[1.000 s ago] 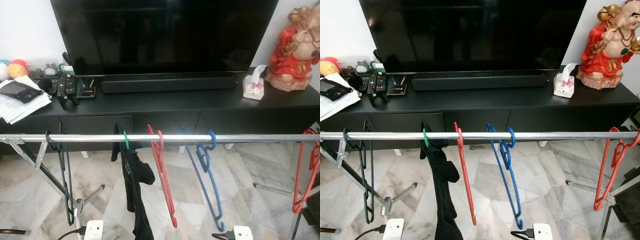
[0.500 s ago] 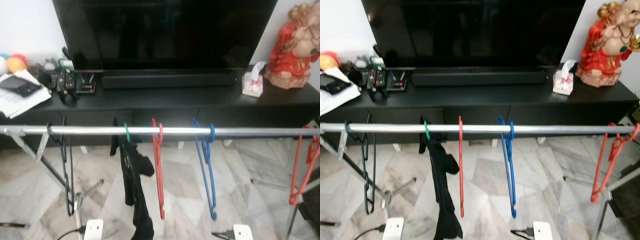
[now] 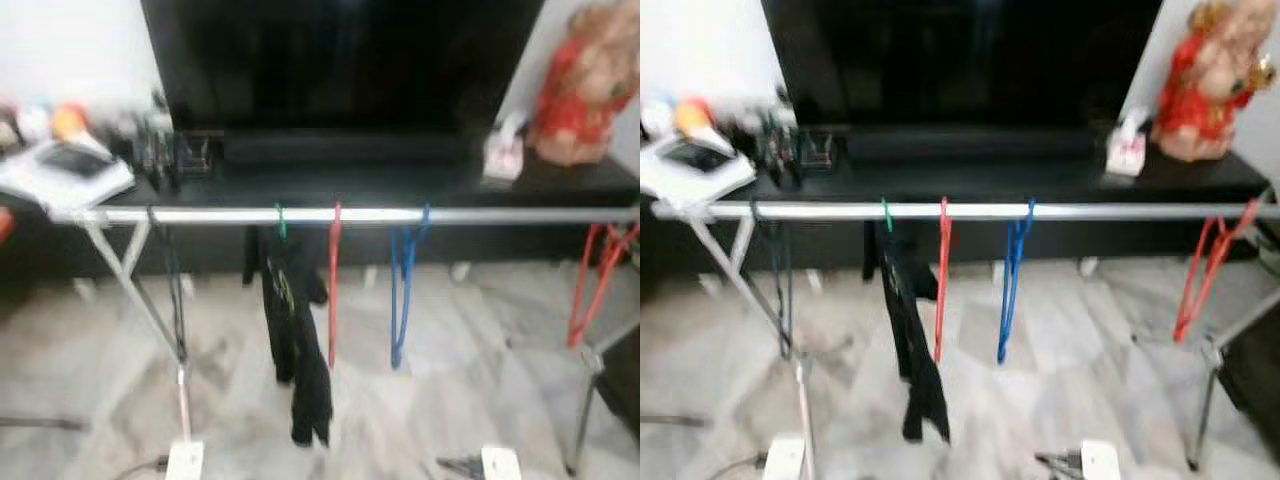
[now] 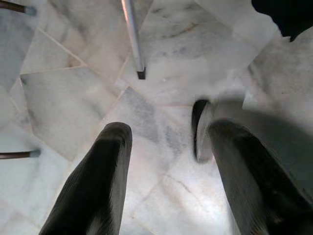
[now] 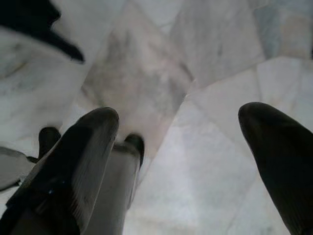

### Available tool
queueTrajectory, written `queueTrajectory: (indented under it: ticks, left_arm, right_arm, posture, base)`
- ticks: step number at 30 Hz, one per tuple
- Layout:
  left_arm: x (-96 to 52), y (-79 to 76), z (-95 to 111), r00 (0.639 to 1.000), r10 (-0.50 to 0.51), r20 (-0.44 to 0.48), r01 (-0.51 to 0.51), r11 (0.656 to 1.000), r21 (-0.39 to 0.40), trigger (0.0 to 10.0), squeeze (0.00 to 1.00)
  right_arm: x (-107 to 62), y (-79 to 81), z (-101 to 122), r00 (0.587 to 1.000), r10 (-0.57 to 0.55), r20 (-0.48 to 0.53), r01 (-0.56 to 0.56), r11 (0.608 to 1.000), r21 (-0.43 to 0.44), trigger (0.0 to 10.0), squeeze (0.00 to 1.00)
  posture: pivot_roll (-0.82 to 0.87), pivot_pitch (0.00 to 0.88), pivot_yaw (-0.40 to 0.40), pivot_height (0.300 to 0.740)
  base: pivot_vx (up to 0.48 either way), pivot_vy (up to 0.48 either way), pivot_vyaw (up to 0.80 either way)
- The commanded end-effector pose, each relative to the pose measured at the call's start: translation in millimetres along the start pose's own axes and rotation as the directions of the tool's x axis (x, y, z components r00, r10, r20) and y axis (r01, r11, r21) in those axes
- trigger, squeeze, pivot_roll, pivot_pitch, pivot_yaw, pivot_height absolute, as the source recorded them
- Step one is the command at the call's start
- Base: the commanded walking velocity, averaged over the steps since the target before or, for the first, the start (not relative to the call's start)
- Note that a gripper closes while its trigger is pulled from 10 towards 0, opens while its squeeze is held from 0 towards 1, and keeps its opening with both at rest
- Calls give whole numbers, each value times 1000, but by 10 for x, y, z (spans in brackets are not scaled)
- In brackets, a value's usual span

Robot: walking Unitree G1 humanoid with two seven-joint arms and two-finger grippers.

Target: Hang hanger

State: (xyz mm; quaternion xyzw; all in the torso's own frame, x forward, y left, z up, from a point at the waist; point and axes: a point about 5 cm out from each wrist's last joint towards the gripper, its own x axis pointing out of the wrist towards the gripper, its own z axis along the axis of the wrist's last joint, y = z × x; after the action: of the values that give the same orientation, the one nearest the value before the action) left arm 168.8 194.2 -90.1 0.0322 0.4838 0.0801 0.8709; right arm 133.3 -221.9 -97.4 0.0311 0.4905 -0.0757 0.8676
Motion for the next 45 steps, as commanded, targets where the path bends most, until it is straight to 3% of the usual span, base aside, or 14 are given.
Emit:
queueTrajectory:
  ticks: [1, 45]
  left_arm:
    - [-13, -3, -97, 999, -5, -36, 5, 1000, -4, 10000, 0]
    - [-9, -17, -73, 999, -7, -33, 6, 1000, -14, 10000, 0]
  right_arm:
    - [-8, 3, -55, 1000, -8, -17, 9, 1000, 21, 10000, 0]
    - [-2, -3, -15, 1000, 0, -4, 0, 1000, 31, 10000, 0]
  posture:
    - [-40, 0, -55, 740]
    - [-62, 0, -62, 740]
  base:
    - [-315, 0, 0]
    - [-317, 0, 0]
